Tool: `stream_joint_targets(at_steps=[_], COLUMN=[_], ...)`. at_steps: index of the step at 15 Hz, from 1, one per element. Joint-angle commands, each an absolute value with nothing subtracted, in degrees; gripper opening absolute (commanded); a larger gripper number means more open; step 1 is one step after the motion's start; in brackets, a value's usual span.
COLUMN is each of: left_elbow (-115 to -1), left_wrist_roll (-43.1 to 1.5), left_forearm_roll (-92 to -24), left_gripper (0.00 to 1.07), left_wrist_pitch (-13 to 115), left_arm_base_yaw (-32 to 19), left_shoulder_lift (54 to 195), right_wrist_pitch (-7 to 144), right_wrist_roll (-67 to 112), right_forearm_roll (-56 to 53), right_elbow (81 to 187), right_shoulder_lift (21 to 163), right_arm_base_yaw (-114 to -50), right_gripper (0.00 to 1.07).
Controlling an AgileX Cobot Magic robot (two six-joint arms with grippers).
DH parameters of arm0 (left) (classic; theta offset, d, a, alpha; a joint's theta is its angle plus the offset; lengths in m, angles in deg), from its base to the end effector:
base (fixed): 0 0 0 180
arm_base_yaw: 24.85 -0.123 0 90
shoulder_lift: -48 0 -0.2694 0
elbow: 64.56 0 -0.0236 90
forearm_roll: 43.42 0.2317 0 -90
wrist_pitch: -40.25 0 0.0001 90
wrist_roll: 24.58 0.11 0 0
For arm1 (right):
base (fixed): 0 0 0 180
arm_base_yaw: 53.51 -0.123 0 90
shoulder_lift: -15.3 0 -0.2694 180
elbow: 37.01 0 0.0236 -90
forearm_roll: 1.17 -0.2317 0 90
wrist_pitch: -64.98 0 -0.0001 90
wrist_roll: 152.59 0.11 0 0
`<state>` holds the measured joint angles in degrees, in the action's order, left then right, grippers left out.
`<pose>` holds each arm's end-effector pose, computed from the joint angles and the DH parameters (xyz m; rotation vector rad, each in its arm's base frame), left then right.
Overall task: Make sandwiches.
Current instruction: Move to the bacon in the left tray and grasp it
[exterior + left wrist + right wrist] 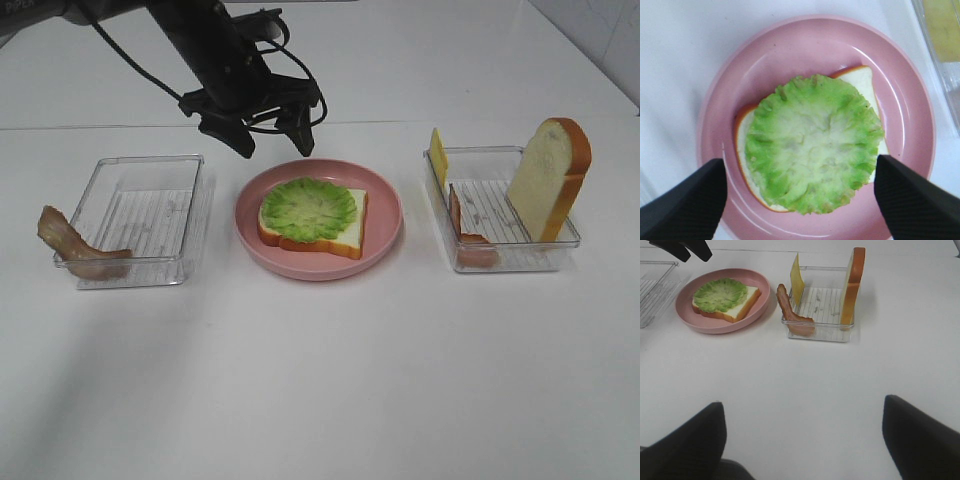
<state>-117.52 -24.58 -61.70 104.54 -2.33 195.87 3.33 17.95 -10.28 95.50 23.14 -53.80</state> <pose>0.4503 -0.2204 0.1721 0.4278 2.7676 -0.5332 0.0075 0.0154 0.2620 -0.1832 2.0244 0.0894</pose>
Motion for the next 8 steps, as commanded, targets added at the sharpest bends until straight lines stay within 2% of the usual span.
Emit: stream_joint_targets(at_steps=[1, 3, 8], left_elbow=[-120.7, -123.8, -122.8], left_wrist_roll=[-24.6, -26.2, -27.9], left_forearm_roll=[-58.3, -51.9, -45.1], left_gripper=[0.77, 0.77, 0.77], left_wrist_pitch=[109.4, 113.8, 113.8], left_arm_base_yaw=[-2.2, -2.2, -3.0], left_shoulder_lift=[195.9, 195.2, 190.3], right_wrist_pitch=[3.8, 3.8, 3.8], right_wrist_roll=[18.1, 18.1, 18.1], right_forearm_roll=[-10.4, -10.4, -10.4], right_elbow=[95.3, 95.3, 95.3], right_shoulder_lift=[22.5, 22.5, 22.5], right_arm_base_yaw=[-53.5, -53.5, -53.5], right_gripper=[0.81, 0.81, 0.81])
